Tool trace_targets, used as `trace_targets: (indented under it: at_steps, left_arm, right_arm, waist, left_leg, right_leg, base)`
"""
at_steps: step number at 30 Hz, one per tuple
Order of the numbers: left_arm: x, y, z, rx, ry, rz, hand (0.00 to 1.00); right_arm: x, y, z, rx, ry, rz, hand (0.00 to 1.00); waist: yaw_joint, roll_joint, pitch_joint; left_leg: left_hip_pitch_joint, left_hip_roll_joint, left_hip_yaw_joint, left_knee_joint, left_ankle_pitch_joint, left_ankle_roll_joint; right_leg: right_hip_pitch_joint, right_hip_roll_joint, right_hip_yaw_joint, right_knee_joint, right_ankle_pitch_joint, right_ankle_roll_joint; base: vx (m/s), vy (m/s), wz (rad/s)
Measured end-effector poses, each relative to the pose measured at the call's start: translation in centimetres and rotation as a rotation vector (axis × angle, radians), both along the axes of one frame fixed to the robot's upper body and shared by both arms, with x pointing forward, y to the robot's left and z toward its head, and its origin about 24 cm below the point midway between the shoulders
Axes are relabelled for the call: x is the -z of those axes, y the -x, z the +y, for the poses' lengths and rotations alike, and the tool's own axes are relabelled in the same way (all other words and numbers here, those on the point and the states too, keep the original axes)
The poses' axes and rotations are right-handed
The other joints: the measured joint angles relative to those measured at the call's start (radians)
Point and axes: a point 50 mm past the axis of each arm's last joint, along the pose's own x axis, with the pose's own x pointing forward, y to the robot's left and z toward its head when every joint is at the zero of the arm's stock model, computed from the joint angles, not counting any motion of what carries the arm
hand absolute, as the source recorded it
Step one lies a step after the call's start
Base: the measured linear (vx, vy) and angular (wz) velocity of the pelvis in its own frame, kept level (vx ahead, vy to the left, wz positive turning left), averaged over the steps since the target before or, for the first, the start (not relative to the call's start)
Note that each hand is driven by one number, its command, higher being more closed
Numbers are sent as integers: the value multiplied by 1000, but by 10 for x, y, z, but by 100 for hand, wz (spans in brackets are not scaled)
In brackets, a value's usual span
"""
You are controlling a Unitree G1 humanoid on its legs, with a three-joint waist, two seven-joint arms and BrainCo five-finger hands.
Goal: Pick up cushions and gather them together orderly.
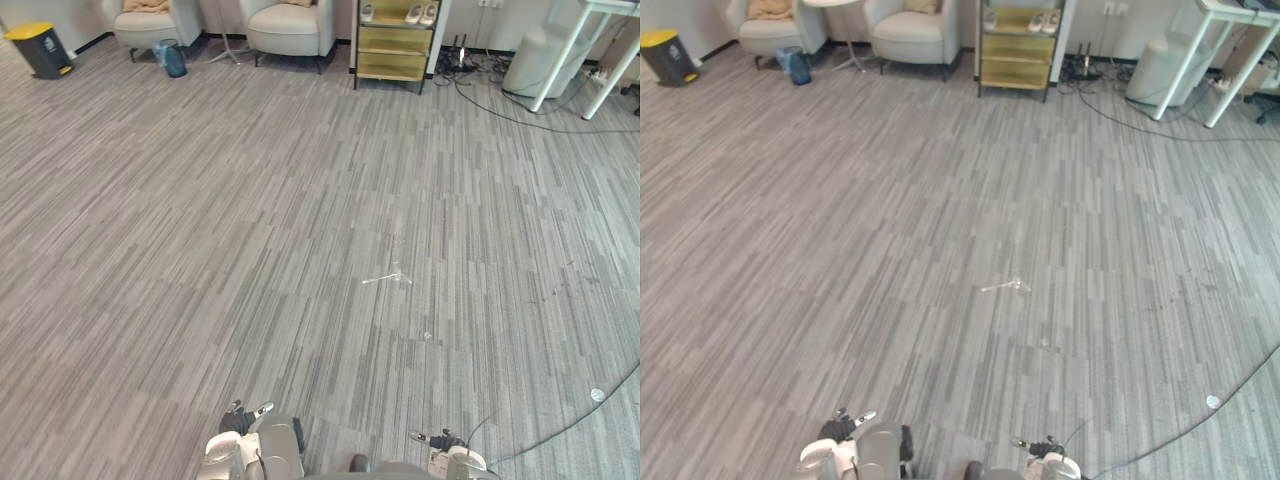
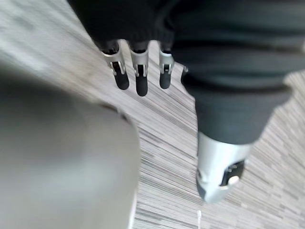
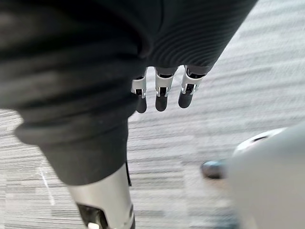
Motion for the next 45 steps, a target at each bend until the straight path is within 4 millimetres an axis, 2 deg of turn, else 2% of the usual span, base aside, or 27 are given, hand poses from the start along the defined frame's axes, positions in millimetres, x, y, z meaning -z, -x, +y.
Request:
trace_targets:
  at_steps: [2,3,5,6,7,8,9,11,14,17,19,20,22,23,25,26,28,31,32,33,34,35,36,39,41,43,45]
  left_arm:
    - [-1,-4,-1,-4,9,-7,0]
    - [-1,-3,1,-11,8,0,0]
    - [-4,-13,-3,-28,27,-25,0]
    - [-3,-13,-4,-14,27,-22,0]
    - [-2,-11,-6,8,26,-5,0]
    - [-1,-11,-8,25,28,3,0]
    - [1,-9,-10,39,27,15,0]
    - [3,-5,-13,55,30,34,0]
    - [6,-1,-13,79,25,65,0]
    - [8,5,-3,103,-7,94,0]
    - [10,10,3,96,-18,107,0]
    - [10,12,0,88,-7,111,0]
    - [13,16,-9,67,26,124,0]
    - [13,15,-13,43,46,119,0]
    - [13,14,-16,29,60,113,0]
    - [10,8,-13,37,46,89,0]
    - [5,2,-6,65,8,49,0]
    - [3,-3,-7,73,4,22,0]
    - [3,-3,-8,80,4,23,0]
    - [3,-2,-9,95,3,28,0]
    - [3,-2,-10,97,4,29,0]
    - [4,-1,-9,89,5,30,0]
    - [4,1,-8,90,5,39,0]
    - [2,-6,-6,106,-6,28,0]
    - [4,-1,-4,127,-15,56,0]
    - [7,4,-2,160,-28,87,0]
    - [9,9,0,181,-41,111,0]
  right_arm:
    - [1,1,1,3,-4,4,0]
    - [1,-1,10,-2,-26,-4,0]
    - [2,1,13,2,-39,0,0]
    - [3,4,13,17,-46,6,0]
    - [3,5,12,15,-45,4,0]
    - [4,6,12,14,-44,5,0]
    - [3,6,10,7,-38,3,0]
    - [0,1,4,-45,-6,-17,0]
    - [-4,-5,-8,-61,33,-43,0]
    - [-6,-9,-10,-99,49,-46,0]
    - [-3,0,-10,-100,43,-13,0]
    - [-1,9,-16,-94,52,11,0]
    - [-3,7,-25,-84,59,19,0]
    - [-4,4,-26,-81,59,9,0]
    - [-4,1,-22,-78,49,4,0]
    - [-2,3,-16,-72,27,14,0]
    - [1,4,-6,-71,8,19,0]
    - [-1,1,-7,-67,14,11,0]
    - [-1,0,-9,-55,22,9,0]
    - [-1,2,-12,-52,30,14,0]
    - [-1,3,-12,-52,30,16,0]
    - [0,7,-11,-57,30,27,0]
    - [1,7,-7,-58,20,27,0]
    - [4,9,5,-61,-15,32,0]
    - [4,12,4,-68,-12,38,0]
    - [4,12,1,-74,-4,33,0]
    - [3,11,-2,-80,6,32,0]
  waist:
    - [27,2,-1]
    - [34,-14,-7]
    - [35,-30,-12]
    - [34,-32,-13]
    - [29,-33,-12]
    - [23,-36,-13]
    - [8,-37,-13]
    - [-13,-25,-18]
    - [-35,-1,-3]
    - [-81,-46,2]
    - [-87,-87,4]
    - [-91,-60,-6]
    - [-84,8,-34]
    - [-84,34,-33]
    - [-75,50,-17]
    - [-65,41,-3]
    - [-60,3,8]
    - [-45,7,7]
    - [-38,9,7]
    - [-25,21,1]
    - [-20,25,3]
    - [-8,24,-1]
    - [-9,15,-5]
    - [-17,-17,-12]
    - [-19,-22,-14]
    - [-23,-28,-16]
    - [-42,-25,-17]
  left_leg:
    - [2,-14,0,-93,157,25]
    - [9,-27,9,-69,195,92]
    - [10,-29,19,11,107,117]
    - [54,-33,24,37,49,116]
    - [117,-46,23,33,4,118]
    - [169,-62,21,25,-27,117]
    - [259,-85,22,-3,-62,113]
    - [385,-96,20,-80,-86,114]
    - [565,-78,15,-208,-87,112]
    - [660,-84,-39,-282,-87,112]
    - [720,-106,-90,-280,-110,76]
    - [740,-64,-132,-236,-125,53]
    - [607,12,-169,64,-111,37]
    - [514,49,-177,271,-30,8]
    - [362,139,-132,607,68,0]
    - [301,175,-86,730,13,32]
    - [200,171,-31,756,-58,40]
    - [90,125,52,469,-118,27]
    - [72,75,69,228,-92,9]
    - [75,41,70,-44,5,-2]
    - [72,38,67,-84,61,7]
    - [89,29,61,-91,190,47]
    - [97,13,64,-92,180,80]
    - [126,-27,55,-89,114,117]
    - [253,-55,44,-135,47,107]
    - [360,-82,28,-186,35,113]
    - [462,-95,14,-250,31,107]
  right_leg:
    - [72,-1,47,-41,-21,36]
    - [86,-27,63,-15,-34,58]
    - [29,-48,67,145,-37,98]
    - [-39,-58,70,361,-27,146]
    - [-123,-85,66,610,34,250]
    - [-181,-115,54,768,69,271]
    - [-244,-171,7,942,59,234]
    - [-339,-233,-82,995,10,159]
    - [-465,-217,-182,709,-45,114]
    - [-520,-167,-126,181,159,131]
    - [-533,-163,-38,119,261,130]
    - [-540,-128,-21,213,336,67]
    - [-523,-86,-66,261,240,48]
    - [-493,-61,-80,264,199,32]
    - [-386,-22,-86,223,144,10]
    - [-300,-18,-96,193,122,1]
    - [-161,-30,-104,109,99,4]
    - [-36,-45,-98,9,92,21]
    - [0,-63,-100,-13,77,44]
    - [39,-65,-92,-42,57,72]
    - [54,-64,-87,-49,48,79]
    - [89,-64,-69,-52,26,104]
    - [101,-76,-70,-46,22,110]
    - [35,-127,-63,152,33,124]
    - [-108,-176,-17,577,122,247]
    - [-194,-208,-32,794,92,221]
    - [-255,-223,-98,808,3,183]
  base:
    - [750,123,-75]
    - [865,162,-37]
    - [722,146,-9]
    - [684,163,-6]
    - [667,163,-3]
    - [643,137,5]
    - [649,100,12]
    - [635,58,4]
    - [622,-33,8]
    - [650,-212,59]
    - [577,-253,61]
    - [552,-252,37]
    - [785,-372,23]
    - [620,-287,12]
    - [615,-221,12]
    - [705,-220,17]
    - [644,-193,22]
    - [523,-41,-3]
    - [626,74,-19]
    - [515,92,-19]
    - [536,126,-32]
    - [443,111,-19]
    - [565,139,6]
    - [526,165,27]
    - [536,185,12]
    - [484,123,25]
    - [464,32,47]
